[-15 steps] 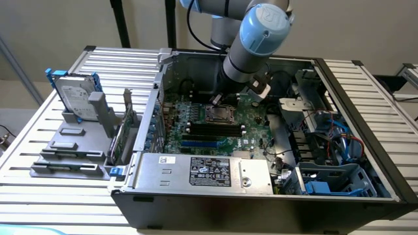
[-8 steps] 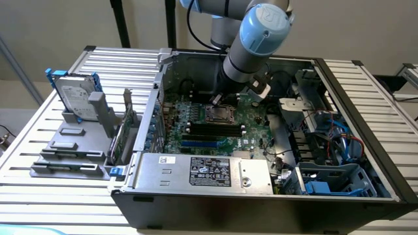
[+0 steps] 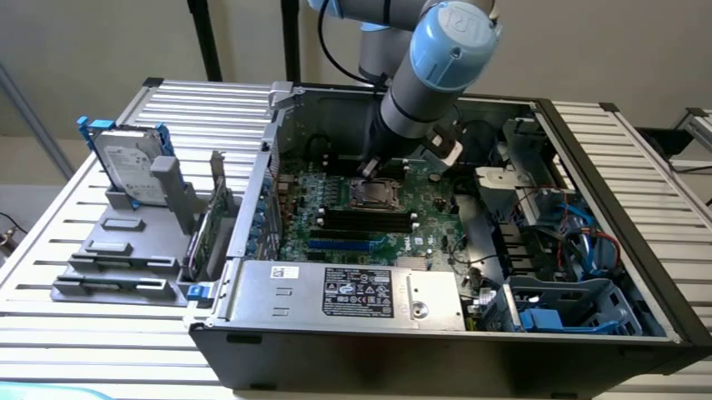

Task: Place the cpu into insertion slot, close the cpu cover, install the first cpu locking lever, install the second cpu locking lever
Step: 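Install the second cpu locking lever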

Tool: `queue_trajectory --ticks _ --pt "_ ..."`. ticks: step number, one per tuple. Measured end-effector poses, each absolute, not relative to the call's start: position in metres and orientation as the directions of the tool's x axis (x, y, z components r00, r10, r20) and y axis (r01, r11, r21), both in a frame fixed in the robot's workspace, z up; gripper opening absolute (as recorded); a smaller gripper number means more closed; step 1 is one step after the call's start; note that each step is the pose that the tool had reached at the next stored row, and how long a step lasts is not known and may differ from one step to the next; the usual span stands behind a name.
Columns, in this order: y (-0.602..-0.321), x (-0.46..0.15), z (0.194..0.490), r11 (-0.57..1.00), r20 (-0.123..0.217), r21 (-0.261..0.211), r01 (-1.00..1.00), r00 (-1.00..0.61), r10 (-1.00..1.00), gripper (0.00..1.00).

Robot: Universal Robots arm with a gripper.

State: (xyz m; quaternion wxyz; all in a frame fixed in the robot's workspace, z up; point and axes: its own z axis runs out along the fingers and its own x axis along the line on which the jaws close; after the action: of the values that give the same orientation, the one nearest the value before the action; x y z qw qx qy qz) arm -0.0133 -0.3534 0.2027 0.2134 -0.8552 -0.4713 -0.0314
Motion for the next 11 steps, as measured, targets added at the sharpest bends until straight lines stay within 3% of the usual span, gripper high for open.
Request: queue_trajectory --ticks 11 --pt "-0.394 -0.013 0.232 -0.465 0.249 -0.344 0.816 0.556 0.793 0.11"
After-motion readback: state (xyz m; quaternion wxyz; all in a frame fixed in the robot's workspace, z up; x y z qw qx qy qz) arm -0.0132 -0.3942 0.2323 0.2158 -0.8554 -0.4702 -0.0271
